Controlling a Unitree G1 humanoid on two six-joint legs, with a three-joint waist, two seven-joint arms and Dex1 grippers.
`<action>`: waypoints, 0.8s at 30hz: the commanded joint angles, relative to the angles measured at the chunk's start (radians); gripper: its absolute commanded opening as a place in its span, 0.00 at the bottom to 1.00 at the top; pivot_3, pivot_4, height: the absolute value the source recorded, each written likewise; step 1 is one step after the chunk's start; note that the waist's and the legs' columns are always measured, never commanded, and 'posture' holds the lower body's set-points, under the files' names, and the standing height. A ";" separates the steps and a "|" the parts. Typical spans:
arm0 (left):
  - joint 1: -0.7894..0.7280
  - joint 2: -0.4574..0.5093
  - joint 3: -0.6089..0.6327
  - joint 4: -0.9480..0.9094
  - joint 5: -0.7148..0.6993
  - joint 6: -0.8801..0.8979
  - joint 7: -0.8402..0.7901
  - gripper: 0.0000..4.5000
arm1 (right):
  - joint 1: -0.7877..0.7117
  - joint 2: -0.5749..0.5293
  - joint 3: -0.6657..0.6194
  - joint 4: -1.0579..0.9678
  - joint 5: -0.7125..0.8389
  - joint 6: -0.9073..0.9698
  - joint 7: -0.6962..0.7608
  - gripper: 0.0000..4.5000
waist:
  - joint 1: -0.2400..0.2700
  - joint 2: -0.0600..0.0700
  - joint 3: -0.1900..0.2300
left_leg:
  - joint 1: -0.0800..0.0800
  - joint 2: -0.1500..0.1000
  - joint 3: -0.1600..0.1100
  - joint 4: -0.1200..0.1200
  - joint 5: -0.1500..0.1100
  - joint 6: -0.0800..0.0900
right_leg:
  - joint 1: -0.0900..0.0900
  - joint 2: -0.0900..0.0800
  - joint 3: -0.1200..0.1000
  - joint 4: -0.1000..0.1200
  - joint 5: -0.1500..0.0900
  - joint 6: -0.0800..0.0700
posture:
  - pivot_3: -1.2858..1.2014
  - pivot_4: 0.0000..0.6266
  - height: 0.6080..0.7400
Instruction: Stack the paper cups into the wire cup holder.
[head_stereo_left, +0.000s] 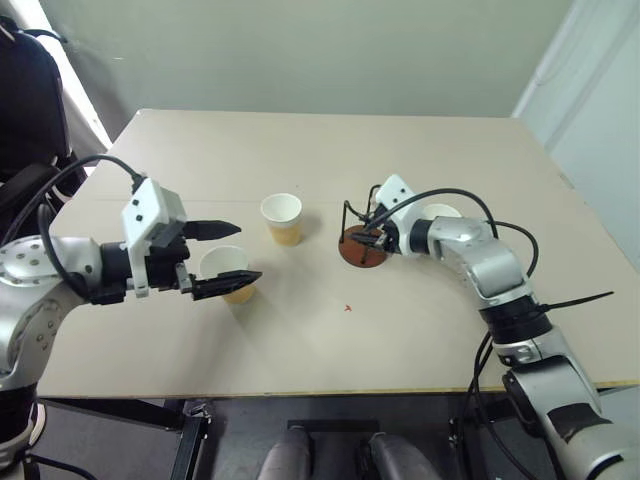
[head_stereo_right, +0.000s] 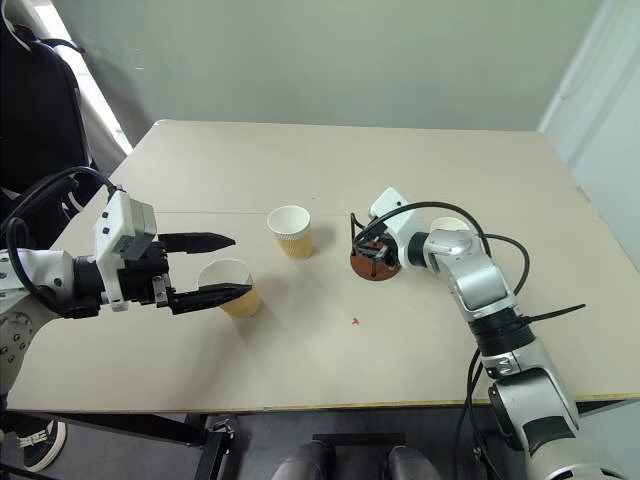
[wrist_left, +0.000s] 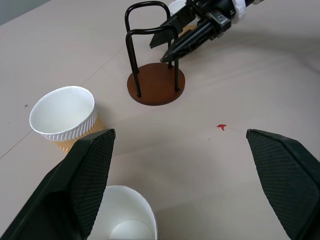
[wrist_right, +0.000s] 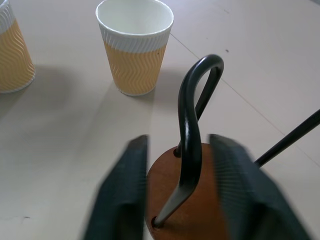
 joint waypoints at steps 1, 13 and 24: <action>-0.003 0.012 0.031 -0.018 0.000 -0.013 0.003 1.00 | -0.007 -0.017 -0.017 -0.063 0.025 -0.023 0.053 0.04 | 0.000 0.000 0.000 | 0.000 0.000 0.000 0.000 0.000 0.000 | 0.000 0.000 0.000 0.000 0.000 0.000 | 0.52 0.24 1.00; -0.029 0.001 -0.007 0.006 0.014 -0.026 -0.007 1.00 | 0.080 -0.142 0.028 -0.284 0.214 -0.063 0.453 0.01 | -0.001 0.000 0.000 | -0.001 0.000 0.000 0.000 0.001 -0.001 | 0.000 0.000 0.000 0.000 0.000 -0.001 | 0.52 0.24 1.00; -0.019 -0.003 -0.008 -0.003 0.014 -0.031 -0.001 1.00 | 0.066 -0.201 0.112 -0.208 0.188 -0.197 0.662 0.01 | -0.001 0.000 0.000 | 0.000 0.000 0.000 0.000 0.003 -0.002 | 0.001 0.000 -0.001 0.000 0.000 -0.001 | 0.52 0.24 1.00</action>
